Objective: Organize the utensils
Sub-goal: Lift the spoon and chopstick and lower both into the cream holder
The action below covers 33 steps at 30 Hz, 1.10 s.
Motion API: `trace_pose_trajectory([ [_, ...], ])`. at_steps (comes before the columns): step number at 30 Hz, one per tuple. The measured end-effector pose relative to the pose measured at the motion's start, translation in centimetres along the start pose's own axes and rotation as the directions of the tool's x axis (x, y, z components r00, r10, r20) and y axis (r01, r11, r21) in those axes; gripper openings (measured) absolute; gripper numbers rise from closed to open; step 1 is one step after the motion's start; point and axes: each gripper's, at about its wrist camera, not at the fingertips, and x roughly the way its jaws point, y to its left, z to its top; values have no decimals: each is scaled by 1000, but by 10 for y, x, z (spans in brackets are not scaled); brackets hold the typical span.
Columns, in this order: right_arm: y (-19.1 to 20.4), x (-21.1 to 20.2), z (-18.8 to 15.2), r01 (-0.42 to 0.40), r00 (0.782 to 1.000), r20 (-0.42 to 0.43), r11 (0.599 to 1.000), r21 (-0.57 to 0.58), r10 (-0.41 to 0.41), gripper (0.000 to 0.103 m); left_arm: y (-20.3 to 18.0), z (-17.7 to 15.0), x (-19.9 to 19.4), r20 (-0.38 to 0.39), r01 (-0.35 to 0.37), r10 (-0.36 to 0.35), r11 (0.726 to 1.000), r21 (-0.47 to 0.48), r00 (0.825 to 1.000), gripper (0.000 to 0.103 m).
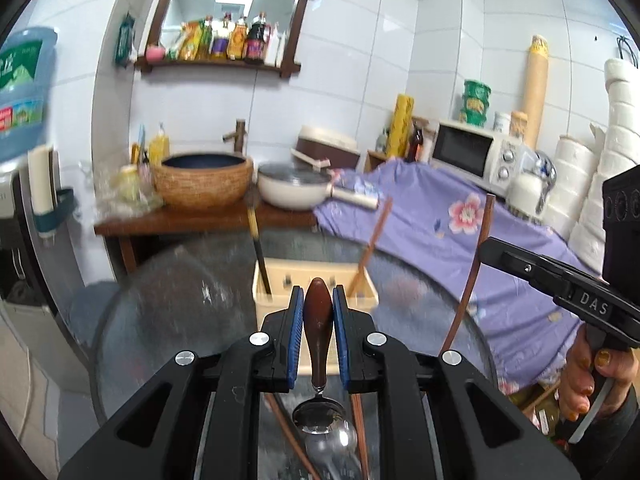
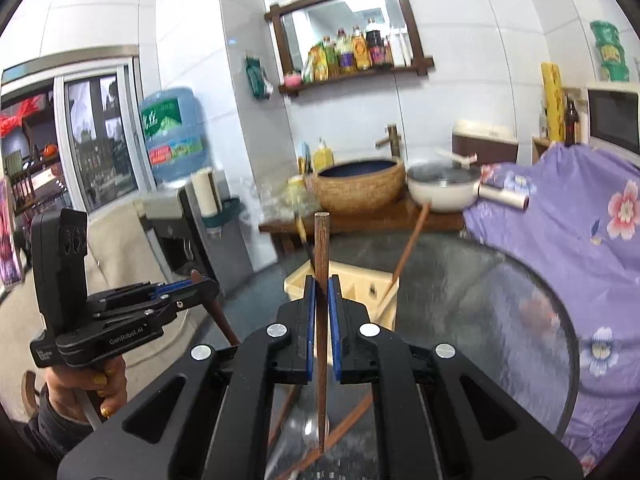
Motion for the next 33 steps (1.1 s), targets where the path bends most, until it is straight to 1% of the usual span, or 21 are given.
trace_pose_trajectory([
  [4,4,4,40,37,996,77,999,-5,-36,7,1,43,10,46,-48,48,999,-10,998,14],
  [7,6,10,68,58,991,124,998,7,-59,7,1,70,17,87,-93,94,996,-15,992,14],
  [8,7,13,77,74,988,137,997,3,-73,7,0,75,19,94,-97,98,995,-19,991,14],
  [10,9,19,89,108,981,165,994,-5,-106,7,0,92,27,128,-127,129,992,-24,983,14],
  [12,10,31,100,151,971,190,988,-15,-146,7,2,101,38,134,-142,147,989,-43,980,14],
  [13,9,35,101,160,969,192,987,-12,-155,7,3,103,42,135,-150,155,988,-48,979,14],
  [15,5,48,99,181,965,194,984,-1,-177,7,6,104,57,135,-169,176,983,-65,975,14],
  [19,-6,72,81,209,960,183,977,29,-211,7,14,92,90,99,-194,203,976,-94,974,14],
  [25,-25,107,44,226,968,98,972,59,-231,7,24,62,122,36,-178,183,977,-115,982,14],
  [30,-31,118,20,225,972,56,973,61,-228,7,29,37,135,-6,-178,179,978,-108,984,14],
  [33,-32,123,12,219,975,36,974,65,-221,7,29,29,139,-26,-175,174,980,-98,984,14],
])
